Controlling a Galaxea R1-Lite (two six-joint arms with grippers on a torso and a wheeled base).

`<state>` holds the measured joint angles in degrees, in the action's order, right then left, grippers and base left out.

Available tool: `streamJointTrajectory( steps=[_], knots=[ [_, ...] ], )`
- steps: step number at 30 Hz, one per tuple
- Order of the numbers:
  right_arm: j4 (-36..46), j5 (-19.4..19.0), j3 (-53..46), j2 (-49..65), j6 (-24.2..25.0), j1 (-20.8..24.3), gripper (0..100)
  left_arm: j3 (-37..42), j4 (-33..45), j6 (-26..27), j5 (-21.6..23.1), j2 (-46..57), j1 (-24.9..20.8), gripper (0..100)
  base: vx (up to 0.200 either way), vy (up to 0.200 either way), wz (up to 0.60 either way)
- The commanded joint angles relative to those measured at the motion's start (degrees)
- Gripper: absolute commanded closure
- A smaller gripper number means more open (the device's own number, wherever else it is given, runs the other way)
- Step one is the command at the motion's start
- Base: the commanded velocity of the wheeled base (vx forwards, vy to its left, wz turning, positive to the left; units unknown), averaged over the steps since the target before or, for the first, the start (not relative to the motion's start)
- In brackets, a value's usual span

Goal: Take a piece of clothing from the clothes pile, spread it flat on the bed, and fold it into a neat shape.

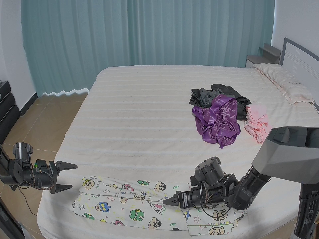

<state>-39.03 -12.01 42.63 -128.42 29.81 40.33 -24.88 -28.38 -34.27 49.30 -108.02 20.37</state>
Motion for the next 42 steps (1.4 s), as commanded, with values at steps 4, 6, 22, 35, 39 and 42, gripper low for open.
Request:
streamJointTrajectory(
  steps=[4, 6, 22, 35, 39, 42],
  knots=[
    [-0.34, 2.78, -1.85, 4.31, 0.08, -0.42, 0, 0.01, -0.01, -0.01, 0.01, -0.08, 0.02, 0, 0.0, 0.0, 0.0],
    [-0.34, 3.48, -2.99, 6.78, 0.69, -1.13, 0, 0.01, -0.01, -0.01, 0.01, -0.08, 0.02, 0, 0.0, 0.0, 0.0],
    [-4.65, -1.88, -31.91, 22.16, -10.29, -23.72, 0, 0.01, -0.01, -0.01, 0.01, -0.08, 0.02, 0, 0.0, 0.0, 0.0],
    [-25.48, -9.61, -38.24, 8.62, -21.1, -31.19, 0, 0.1, -0.01, -0.01, 0.01, -0.08, 0.02, 0, 0.0, 0.0, 0.0],
    [-33.21, -9.79, -37.53, 1.41, -20.67, -30.31, 0, 0.1, -0.01, -0.01, 0.01, -0.08, 0.02, 0, 0.0, 0.0, 0.0],
    [-41.56, -10.58, -37.44, -5.18, -20.49, -29.16, 0, 0.1, -0.01, -0.01, 0.01, -0.08, 0.02, 0, 0.0, 0.0, 0.0]
  ],
)
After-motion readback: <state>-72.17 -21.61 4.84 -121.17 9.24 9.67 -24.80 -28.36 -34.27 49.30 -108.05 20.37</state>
